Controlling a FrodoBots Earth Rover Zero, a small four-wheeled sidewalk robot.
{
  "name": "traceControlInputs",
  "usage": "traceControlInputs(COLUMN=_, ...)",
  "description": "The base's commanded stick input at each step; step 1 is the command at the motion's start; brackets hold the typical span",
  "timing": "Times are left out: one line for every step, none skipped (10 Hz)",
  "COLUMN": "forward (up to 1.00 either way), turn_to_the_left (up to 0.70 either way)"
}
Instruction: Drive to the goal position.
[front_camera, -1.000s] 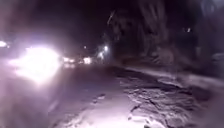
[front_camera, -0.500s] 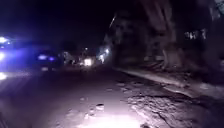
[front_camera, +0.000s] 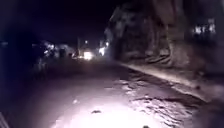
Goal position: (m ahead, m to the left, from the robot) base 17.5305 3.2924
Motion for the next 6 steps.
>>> traceControlInputs(forward=0.7, turn_to_the_left=0.0)
traceControlInputs(forward=0.7, turn_to_the_left=0.0)
traceControlInputs(forward=0.7, turn_to_the_left=0.0)
traceControlInputs(forward=0.7, turn_to_the_left=0.0)
traceControlInputs(forward=0.7, turn_to_the_left=0.0)
traceControlInputs(forward=0.7, turn_to_the_left=0.0)
